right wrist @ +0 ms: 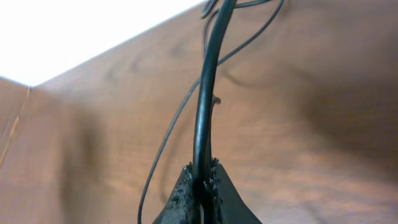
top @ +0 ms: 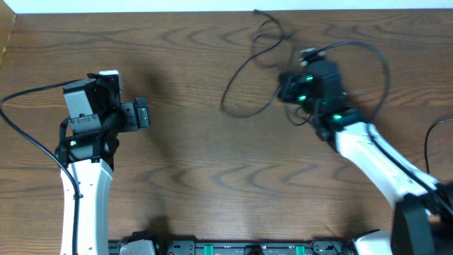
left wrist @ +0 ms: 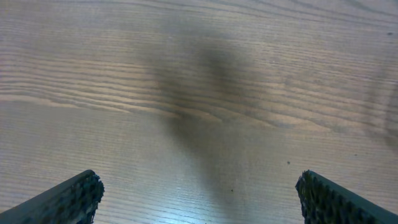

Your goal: Untangle cables

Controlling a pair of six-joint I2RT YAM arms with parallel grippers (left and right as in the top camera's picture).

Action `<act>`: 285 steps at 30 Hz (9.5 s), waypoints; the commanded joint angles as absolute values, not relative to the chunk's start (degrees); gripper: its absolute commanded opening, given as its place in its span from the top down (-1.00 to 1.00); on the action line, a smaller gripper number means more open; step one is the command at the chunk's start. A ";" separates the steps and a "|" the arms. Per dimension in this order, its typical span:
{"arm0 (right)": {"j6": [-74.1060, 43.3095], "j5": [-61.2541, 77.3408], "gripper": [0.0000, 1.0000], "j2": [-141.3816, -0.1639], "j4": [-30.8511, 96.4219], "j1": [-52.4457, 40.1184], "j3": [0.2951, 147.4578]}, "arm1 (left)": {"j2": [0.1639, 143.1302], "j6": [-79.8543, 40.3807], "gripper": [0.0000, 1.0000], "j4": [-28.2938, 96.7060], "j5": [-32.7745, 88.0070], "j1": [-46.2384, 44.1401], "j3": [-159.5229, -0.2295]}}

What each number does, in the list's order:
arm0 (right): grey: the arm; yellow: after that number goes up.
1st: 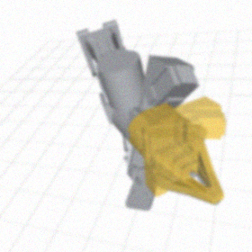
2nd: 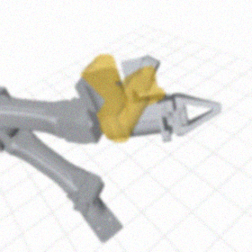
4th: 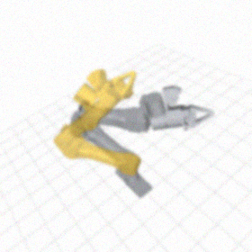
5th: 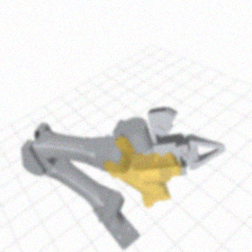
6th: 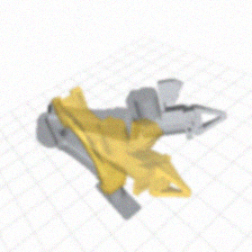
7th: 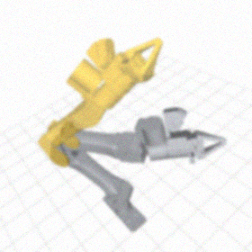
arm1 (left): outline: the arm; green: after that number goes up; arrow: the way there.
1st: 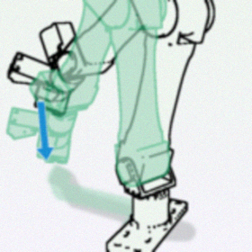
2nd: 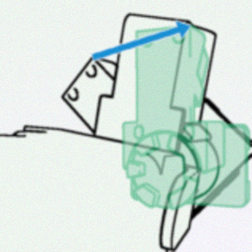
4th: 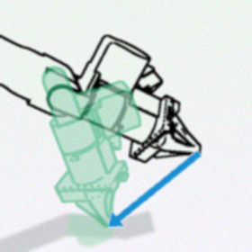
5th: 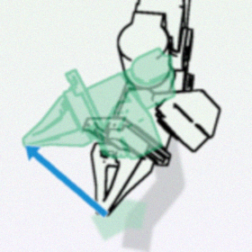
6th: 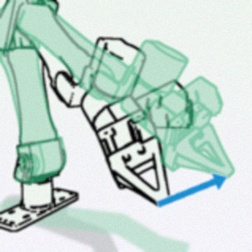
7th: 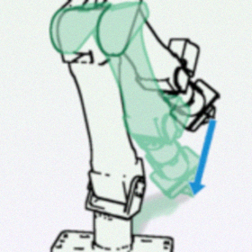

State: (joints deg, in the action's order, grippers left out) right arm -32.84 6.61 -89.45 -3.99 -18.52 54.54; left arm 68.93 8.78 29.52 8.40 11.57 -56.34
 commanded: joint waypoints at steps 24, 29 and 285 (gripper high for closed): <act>-20.51 -10.37 0.98 -87.99 -31.22 18.63 54.50 | 69.25 8.23 -0.97 29.50 7.88 11.84 -57.56; -20.51 -10.39 0.98 -93.10 -38.57 24.45 54.50 | 69.25 8.23 -0.97 29.50 7.88 11.84 -57.56; 3.29 11.11 -0.98 -81.01 23.88 7.62 58.85 | 0.23 5.26 -0.96 3.68 5.48 1.78 -0.23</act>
